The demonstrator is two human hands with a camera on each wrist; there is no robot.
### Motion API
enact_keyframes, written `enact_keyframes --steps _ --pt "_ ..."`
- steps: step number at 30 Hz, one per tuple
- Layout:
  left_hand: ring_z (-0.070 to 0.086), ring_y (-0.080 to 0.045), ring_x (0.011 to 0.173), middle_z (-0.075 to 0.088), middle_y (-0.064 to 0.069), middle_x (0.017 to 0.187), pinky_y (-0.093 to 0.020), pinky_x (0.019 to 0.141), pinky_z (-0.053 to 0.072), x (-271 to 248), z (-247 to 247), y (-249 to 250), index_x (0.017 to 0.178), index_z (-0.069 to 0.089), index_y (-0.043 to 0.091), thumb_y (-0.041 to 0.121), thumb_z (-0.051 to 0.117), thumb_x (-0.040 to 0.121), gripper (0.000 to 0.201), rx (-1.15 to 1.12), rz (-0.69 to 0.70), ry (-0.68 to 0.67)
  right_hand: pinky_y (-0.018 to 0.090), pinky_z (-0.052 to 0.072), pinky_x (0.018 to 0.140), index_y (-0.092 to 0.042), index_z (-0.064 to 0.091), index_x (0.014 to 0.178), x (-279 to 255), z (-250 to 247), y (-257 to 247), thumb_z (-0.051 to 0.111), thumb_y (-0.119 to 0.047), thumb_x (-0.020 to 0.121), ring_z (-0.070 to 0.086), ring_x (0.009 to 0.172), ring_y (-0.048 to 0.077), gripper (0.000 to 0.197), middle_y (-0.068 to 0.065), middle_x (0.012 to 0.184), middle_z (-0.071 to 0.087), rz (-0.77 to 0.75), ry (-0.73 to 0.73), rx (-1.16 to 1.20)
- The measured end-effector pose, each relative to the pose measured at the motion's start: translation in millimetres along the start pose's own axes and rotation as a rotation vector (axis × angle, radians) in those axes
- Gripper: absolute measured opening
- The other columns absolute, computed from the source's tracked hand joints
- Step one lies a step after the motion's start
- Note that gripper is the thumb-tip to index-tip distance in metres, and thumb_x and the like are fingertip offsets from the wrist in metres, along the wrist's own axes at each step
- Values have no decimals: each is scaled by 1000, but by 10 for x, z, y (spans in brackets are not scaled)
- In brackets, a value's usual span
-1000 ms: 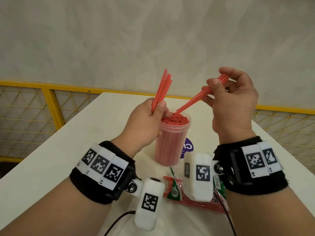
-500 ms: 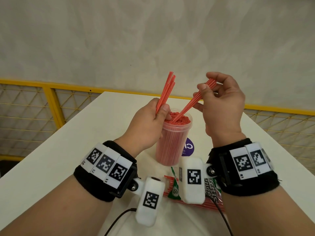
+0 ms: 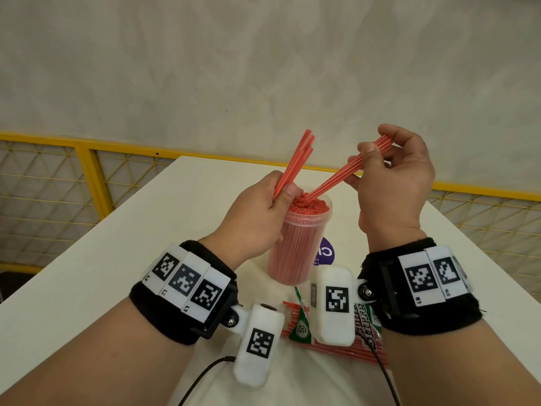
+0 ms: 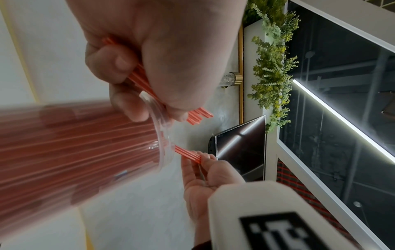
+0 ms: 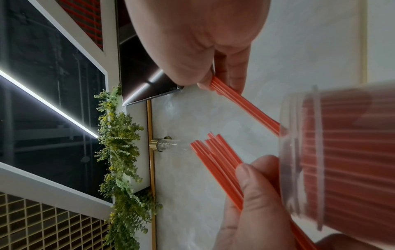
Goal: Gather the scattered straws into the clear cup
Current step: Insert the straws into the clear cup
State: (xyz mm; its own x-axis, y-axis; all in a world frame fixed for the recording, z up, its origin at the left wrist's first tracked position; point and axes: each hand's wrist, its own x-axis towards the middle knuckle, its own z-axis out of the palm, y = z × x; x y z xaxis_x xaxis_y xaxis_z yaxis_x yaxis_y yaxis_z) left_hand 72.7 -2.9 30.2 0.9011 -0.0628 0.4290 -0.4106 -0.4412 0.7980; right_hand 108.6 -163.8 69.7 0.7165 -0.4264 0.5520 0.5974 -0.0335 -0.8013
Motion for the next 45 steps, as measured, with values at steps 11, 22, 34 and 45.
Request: enact_keyframes --steps 11,22,34,45 --pt "54 -12 43 66 11 86 -29 51 49 -4 12 14 92 50 26 33 38 102 17 -15 32 17 42 60 61 -32 57 100 -96 62 -1 60 -6 91 69 69 13 28 4 84 62 -73 -41 -43" --pt "55 -12 43 64 9 85 -25 51 49 3 2 13 93 51 22 35 37 102 21 -47 -10 34 43 61 65 -31 59 102 -128 75 12 60 -6 91 69 71 14 28 1 82 62 -119 -84 -8" --pt "52 3 55 63 10 92 -27 69 42 33 -38 31 89 53 28 35 38 103 22 -144 -86 200 28 40 101 -30 73 82 -194 86 158 63 -37 90 54 120 6 15 -8 132 60 167 -574 -453" --pt "38 -4 40 51 5 61 -15 37 28 0 -79 133 86 67 16 38 50 99 31 -457 -261 115 36 46 99 -32 61 117 -172 80 184 73 -30 82 54 114 10 37 -9 120 57 169 -518 -536"
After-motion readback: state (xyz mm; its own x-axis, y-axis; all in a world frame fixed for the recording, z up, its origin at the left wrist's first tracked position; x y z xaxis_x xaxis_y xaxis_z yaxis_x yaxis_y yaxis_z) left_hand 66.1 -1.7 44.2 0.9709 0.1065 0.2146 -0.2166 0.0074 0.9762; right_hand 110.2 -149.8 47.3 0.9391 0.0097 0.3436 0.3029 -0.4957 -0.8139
